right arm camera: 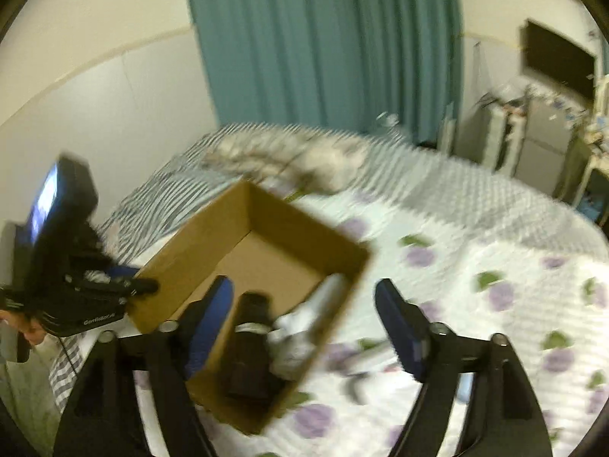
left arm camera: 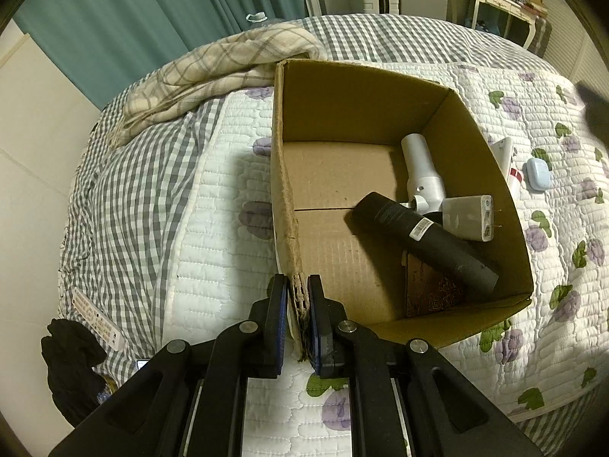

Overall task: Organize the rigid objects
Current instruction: 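Carry the black remote into the box with the right tool and release, then grasp the light blue earbud case with the right tool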

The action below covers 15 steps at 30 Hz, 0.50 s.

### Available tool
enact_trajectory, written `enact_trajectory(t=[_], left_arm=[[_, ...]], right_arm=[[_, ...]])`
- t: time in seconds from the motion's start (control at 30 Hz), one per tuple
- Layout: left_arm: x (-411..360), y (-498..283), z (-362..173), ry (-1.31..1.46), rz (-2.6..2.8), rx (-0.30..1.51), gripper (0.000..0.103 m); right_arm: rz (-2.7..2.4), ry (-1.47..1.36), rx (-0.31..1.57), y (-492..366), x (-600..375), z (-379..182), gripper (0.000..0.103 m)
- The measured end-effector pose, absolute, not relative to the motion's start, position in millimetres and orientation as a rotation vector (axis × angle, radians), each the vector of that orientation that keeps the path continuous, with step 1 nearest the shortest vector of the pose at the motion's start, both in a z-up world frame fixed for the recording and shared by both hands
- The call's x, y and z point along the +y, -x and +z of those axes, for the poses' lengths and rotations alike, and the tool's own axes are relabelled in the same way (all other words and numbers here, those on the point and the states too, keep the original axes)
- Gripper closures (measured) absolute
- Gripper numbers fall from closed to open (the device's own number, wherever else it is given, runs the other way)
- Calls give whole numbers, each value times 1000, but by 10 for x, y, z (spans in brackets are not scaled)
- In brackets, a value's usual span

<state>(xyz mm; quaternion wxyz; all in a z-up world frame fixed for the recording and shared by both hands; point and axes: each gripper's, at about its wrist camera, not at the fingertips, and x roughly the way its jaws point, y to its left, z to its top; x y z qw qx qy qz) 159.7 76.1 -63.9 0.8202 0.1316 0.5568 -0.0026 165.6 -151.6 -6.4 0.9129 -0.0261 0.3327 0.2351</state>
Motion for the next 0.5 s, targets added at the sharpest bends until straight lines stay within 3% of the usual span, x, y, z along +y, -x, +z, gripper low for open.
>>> enact_trajectory(t=[0.2, 0.5], left_arm=[[744, -1585, -636, -273, -4, 1186, 93], [748, -1579, -630, -271, -6, 1186, 93]], right_arm=[[308, 120, 664, -1728, -2174, 53, 10], [120, 221, 844, -1908, -2649, -862, 10]])
